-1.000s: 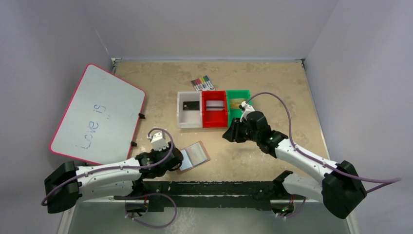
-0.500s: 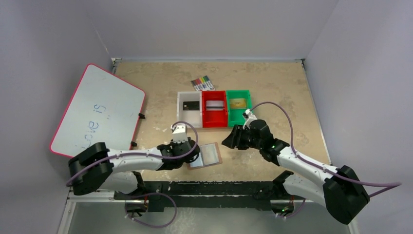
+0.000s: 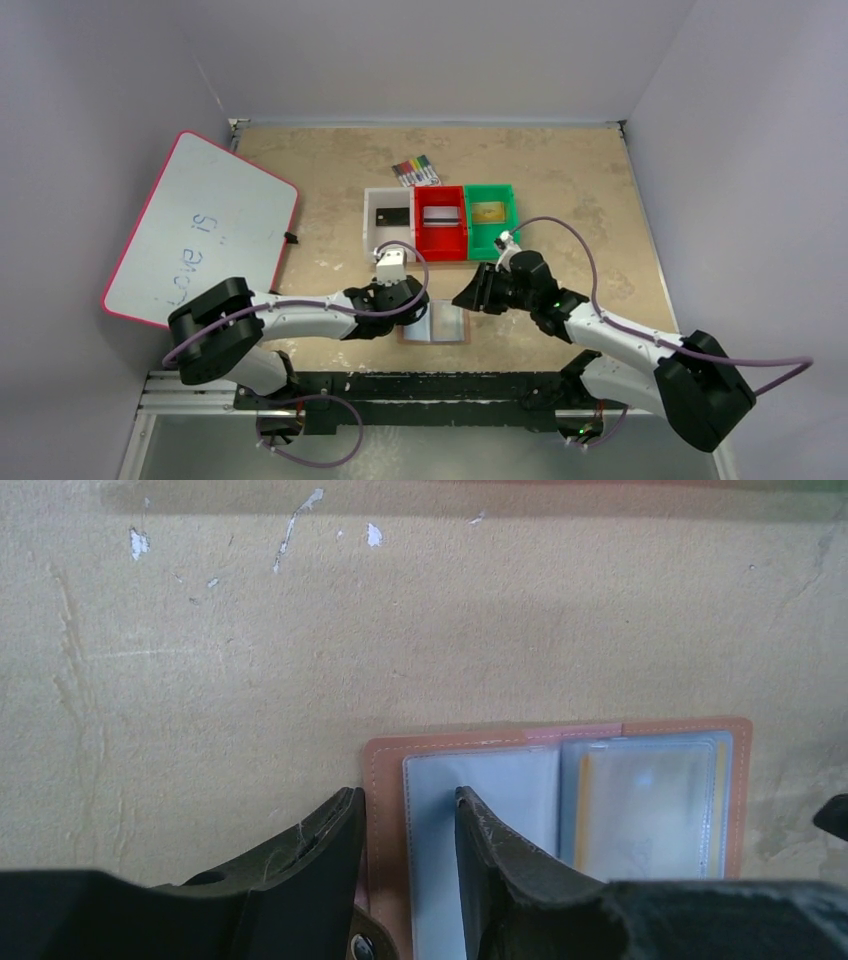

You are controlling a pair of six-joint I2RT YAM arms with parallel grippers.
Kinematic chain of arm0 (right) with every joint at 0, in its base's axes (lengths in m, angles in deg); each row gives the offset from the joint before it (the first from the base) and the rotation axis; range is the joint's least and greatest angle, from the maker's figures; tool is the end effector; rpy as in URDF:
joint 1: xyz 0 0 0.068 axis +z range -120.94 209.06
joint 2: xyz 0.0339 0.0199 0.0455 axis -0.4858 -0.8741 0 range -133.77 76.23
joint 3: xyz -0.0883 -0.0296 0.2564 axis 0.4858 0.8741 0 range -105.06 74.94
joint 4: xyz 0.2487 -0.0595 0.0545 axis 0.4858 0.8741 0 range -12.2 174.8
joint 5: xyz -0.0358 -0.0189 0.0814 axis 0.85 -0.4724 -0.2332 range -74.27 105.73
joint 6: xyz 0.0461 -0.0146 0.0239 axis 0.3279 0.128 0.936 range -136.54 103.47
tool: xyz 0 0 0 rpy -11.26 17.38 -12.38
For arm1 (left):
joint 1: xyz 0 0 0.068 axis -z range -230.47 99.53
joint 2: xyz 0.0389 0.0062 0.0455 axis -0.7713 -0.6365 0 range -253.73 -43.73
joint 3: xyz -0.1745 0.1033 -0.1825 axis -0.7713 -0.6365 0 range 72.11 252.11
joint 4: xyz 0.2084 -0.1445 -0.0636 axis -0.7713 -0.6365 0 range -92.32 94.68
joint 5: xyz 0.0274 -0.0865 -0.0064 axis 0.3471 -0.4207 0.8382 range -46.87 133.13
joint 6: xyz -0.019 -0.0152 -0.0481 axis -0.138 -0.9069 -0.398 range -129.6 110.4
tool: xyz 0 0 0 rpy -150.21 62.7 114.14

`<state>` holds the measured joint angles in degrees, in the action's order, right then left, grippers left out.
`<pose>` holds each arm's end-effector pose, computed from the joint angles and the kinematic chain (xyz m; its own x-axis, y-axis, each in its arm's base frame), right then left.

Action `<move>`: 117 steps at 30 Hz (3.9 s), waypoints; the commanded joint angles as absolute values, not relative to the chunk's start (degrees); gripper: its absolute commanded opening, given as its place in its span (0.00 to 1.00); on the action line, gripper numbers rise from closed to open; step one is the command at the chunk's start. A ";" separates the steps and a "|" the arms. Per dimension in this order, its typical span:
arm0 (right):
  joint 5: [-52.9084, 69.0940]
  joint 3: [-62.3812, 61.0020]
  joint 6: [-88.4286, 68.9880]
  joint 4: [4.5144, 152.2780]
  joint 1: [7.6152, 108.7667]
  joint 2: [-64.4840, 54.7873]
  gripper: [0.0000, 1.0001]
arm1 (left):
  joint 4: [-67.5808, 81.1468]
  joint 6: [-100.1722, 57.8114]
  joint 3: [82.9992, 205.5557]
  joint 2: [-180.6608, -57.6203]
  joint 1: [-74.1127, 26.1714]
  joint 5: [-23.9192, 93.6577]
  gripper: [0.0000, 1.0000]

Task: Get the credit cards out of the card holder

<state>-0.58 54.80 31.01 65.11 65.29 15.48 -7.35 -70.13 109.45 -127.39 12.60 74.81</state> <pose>0.1649 0.1331 0.1793 -0.8212 0.2762 -0.4993 -0.2393 0.6277 0.7407 0.1335 -0.2218 0.1514 -0.7415 -0.1761 -0.6474 -0.0237 0.9712 -0.2371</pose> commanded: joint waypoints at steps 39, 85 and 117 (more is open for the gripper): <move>2.46 47.77 31.00 67.32 72.04 4.21 0.47 | -0.81 -72.50 100.33 -117.28 12.72 69.05 0.34; 10.93 43.14 30.76 76.68 74.92 6.98 0.48 | -1.62 -73.35 100.68 -115.56 12.72 69.56 0.32; 2.83 41.95 28.76 70.01 75.99 0.54 0.35 | -1.73 -73.22 101.03 -116.59 12.68 69.15 0.31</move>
